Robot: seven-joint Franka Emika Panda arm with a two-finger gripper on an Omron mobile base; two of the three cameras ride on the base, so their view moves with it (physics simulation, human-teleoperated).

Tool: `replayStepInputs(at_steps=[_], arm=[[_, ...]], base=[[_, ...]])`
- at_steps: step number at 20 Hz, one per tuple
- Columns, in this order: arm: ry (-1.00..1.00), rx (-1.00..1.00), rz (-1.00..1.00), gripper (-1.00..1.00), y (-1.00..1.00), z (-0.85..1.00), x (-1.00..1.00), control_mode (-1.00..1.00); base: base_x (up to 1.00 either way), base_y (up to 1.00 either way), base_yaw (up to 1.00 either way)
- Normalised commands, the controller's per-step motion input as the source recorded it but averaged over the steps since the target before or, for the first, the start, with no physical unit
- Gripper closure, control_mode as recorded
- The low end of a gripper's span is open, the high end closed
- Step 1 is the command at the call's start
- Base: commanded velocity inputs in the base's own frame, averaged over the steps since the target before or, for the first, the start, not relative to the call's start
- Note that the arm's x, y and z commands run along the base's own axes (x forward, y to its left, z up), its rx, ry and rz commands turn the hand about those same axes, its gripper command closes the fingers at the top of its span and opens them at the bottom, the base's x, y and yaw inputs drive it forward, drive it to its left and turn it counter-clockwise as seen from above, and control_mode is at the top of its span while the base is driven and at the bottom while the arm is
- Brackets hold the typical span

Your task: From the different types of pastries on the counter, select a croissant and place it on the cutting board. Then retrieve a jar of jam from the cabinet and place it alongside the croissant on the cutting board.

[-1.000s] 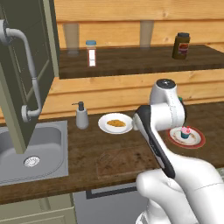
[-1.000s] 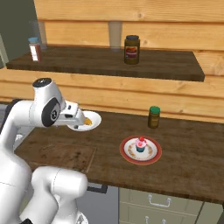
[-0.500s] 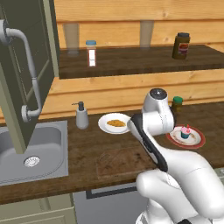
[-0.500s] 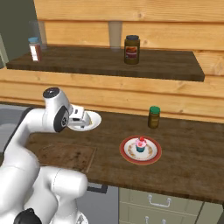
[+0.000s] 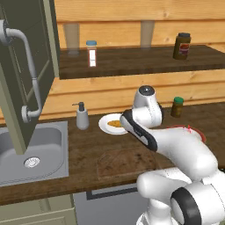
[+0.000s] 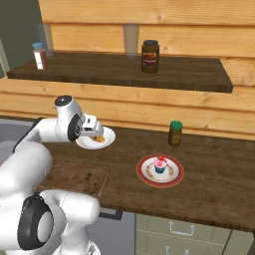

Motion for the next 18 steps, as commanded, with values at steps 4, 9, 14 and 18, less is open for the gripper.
replayStepInputs(at_steps=[4, 9, 14, 18], arm=[[0.09, 0.0, 0.0, -1.0, 0.2, -0.17, 0.83, -1.0], [0.2, 0.0, 0.0, -1.0, 0.15, -0.43, 0.68, -1.0], [0.12, 0.0, 0.0, -1.0, 0.07, -0.21, 0.66, -1.0], [0.02, 0.0, 0.03, -1.0, 0.0, -0.28, 0.7, -1.0]], base=[[0.0, 0.0, 0.0], [0.0, 0.0, 0.0], [0.0, 0.0, 0.0], [0.0, 0.0, 0.0]])
